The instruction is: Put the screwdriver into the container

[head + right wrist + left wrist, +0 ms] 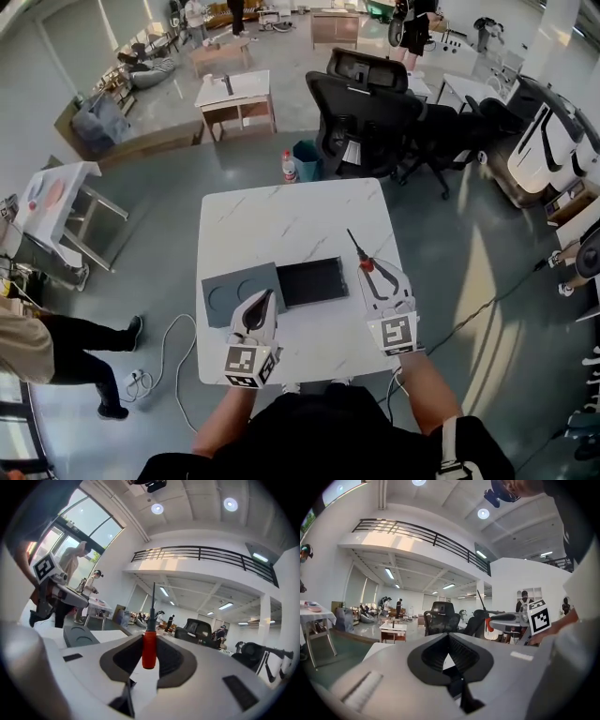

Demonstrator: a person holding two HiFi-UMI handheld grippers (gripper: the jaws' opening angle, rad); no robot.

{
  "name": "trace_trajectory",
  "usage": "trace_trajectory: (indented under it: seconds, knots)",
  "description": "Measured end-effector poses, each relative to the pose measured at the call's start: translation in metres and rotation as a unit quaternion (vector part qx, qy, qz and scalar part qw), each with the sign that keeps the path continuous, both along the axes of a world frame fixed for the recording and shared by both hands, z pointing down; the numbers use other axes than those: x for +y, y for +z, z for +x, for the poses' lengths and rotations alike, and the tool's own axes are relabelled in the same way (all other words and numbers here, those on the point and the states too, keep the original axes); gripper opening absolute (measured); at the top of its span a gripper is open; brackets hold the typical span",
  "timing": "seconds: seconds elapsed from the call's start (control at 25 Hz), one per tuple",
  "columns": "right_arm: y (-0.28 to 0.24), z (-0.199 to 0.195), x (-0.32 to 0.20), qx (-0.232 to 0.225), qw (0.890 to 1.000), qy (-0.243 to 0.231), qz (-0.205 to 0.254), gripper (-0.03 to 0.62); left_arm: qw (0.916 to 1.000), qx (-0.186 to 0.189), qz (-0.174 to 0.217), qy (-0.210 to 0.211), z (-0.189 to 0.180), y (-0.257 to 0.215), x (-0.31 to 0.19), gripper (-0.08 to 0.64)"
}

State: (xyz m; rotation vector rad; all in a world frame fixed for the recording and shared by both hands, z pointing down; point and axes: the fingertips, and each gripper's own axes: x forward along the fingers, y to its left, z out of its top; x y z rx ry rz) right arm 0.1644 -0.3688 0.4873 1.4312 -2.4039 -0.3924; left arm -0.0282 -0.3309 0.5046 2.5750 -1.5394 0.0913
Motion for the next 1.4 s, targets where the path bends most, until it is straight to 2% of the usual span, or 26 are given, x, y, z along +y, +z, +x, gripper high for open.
trace_trajectory:
  seconds: [0.2, 0.52, 0.88, 1.08, 1.24, 1.4]
  knots:
    - [0.034, -0.018, -0.009, 0.097, 0.994, -0.050, -0.011, 0.097, 0.9995, -0.008, -0.016, -0.026, -0.014, 0.017, 0.003, 0.008]
    - [0.093, -0.050, -0.019, 0.220, 0.966, -0.136, -0.027, 0.097, 0.9976, -0.022, -0.027, -0.060, -0.035, 0.034, 0.004, 0.008]
    - [0.176, -0.067, -0.026, 0.348, 0.911, -0.212, -0.072, 0.097, 0.9947, -0.011, -0.035, -0.096, -0.057, 0.038, 0.009, 0.008]
    - [0.217, -0.067, -0.028, 0.408, 0.872, -0.247, -0.107, 0.097, 0.9937, -0.013, -0.036, -0.105, -0.067, 0.040, 0.011, 0.008]
    - [0.241, -0.071, -0.031, 0.439, 0.846, -0.272, -0.132, 0.097, 0.9924, -0.013, -0.042, -0.115, -0.076, 0.042, 0.010, 0.008]
    - [0.258, -0.070, -0.029, 0.466, 0.821, -0.294, -0.151, 0.095, 0.9897, 0.008, -0.044, -0.136, -0.083, 0.038, 0.008, 0.008]
